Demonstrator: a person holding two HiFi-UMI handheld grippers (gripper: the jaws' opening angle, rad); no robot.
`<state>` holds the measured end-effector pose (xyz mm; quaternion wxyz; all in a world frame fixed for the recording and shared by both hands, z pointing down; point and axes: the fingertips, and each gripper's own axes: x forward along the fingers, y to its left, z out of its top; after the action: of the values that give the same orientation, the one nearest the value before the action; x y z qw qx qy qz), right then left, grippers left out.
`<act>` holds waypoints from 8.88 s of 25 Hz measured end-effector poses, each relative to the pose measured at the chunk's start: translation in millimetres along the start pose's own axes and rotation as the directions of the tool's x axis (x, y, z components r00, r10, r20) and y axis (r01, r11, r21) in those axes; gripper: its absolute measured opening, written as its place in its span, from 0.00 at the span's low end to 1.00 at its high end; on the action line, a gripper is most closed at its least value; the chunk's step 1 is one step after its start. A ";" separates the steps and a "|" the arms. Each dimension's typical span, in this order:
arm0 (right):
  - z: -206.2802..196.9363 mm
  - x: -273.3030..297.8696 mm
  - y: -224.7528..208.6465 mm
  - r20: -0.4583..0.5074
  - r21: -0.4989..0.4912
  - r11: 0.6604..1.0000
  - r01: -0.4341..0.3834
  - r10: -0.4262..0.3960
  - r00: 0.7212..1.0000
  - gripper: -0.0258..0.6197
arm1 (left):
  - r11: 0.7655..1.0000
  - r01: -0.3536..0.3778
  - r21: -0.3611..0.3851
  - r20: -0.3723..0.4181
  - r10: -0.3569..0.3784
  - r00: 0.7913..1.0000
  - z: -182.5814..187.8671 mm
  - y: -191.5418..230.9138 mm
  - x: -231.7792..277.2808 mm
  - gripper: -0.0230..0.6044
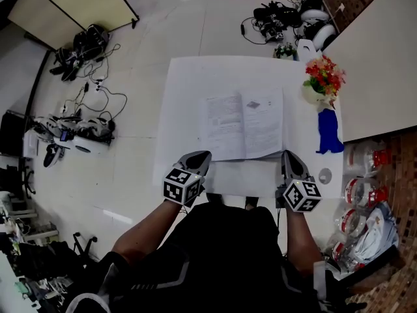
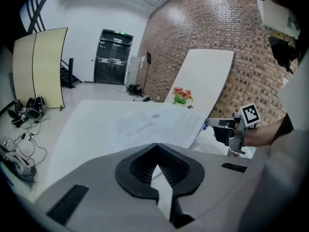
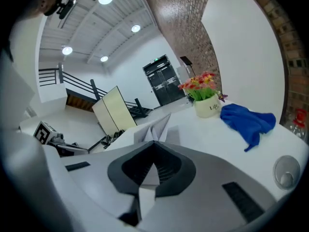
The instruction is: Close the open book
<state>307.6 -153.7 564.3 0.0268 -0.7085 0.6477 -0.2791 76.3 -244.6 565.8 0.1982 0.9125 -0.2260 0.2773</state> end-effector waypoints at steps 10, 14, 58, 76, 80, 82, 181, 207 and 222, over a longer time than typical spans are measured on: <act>-63.9 12.0 -66.6 -0.239 0.221 0.962 0.161 -0.106 0.965 0.04 | 0.997 -0.050 -0.054 -0.004 0.050 0.999 -11.5 7.7 -10.7 0.03; -68.2 12.5 -72.2 -0.295 0.176 0.966 0.189 -0.131 0.946 0.04 | 0.995 -0.071 -0.075 0.005 0.072 0.997 -14.8 14.8 -14.2 0.03; -186.7 122.4 232.8 -0.822 -0.556 0.001 -0.831 -0.148 0.550 0.25 | 0.941 -0.157 -0.299 0.138 0.206 0.969 -75.6 96.3 -110.1 0.03; -169.5 135.2 226.5 -0.804 -0.595 0.120 -0.795 -0.109 0.585 0.04 | 0.952 -0.133 -0.275 0.152 0.179 0.972 -70.7 87.4 -106.6 0.03; -153.1 133.8 229.1 -0.749 -0.656 0.195 -0.729 -0.053 0.660 0.04 | 0.956 -0.124 -0.264 0.146 0.167 0.975 -68.1 85.0 -104.5 0.03; -142.3 128.5 233.4 -0.713 -0.688 0.223 -0.691 -0.027 0.701 0.04 | 0.958 -0.118 -0.261 0.143 0.160 0.977 -66.2 83.4 -104.7 0.03; -73.2 72.7 191.7 -0.285 -0.917 0.279 -0.286 0.042 0.958 0.05 | 0.976 -0.078 -0.204 0.095 0.099 0.991 -26.4 58.0 -43.7 0.03; -70.7 31.7 -22.0 -0.236 0.483 0.871 0.091 0.030 0.971 0.05 | 0.993 0.115 -0.039 -0.001 -0.115 0.993 13.4 -28.3 29.7 0.03; 1.0 -2.3 2.3 -0.208 0.071 0.982 -0.174 0.185 0.960 0.06 | 0.998 0.063 -0.027 0.160 -0.058 0.985 53.1 -44.3 7.2 0.03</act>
<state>305.9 -152.2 561.7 0.0006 -0.6116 0.7009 -0.3669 126.9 -236.4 518.9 0.2024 0.9349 -0.2177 0.1938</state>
